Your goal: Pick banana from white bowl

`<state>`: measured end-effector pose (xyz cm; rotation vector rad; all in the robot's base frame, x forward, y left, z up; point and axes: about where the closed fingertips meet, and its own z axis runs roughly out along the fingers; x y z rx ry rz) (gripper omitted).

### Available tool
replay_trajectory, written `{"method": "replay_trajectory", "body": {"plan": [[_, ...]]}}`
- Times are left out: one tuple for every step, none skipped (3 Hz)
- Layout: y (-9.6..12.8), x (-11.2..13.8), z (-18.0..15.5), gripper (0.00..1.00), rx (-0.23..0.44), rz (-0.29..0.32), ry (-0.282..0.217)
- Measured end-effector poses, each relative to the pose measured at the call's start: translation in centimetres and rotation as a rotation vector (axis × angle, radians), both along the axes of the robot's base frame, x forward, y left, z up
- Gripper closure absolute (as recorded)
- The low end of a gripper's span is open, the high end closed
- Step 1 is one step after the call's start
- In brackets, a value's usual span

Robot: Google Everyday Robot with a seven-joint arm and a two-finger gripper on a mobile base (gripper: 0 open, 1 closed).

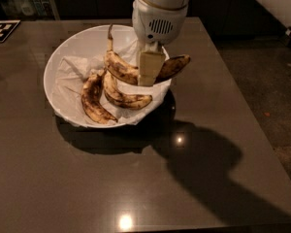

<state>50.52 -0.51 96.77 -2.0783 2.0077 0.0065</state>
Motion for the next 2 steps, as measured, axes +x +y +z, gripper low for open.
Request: {"method": "replay_trajectory", "body": {"plan": [[-5.05, -4.05, 1.15, 1.00, -0.048, 0.040, -0.067], [-5.04, -4.02, 1.21, 1.00, -0.046, 0.041, -0.072]]}}
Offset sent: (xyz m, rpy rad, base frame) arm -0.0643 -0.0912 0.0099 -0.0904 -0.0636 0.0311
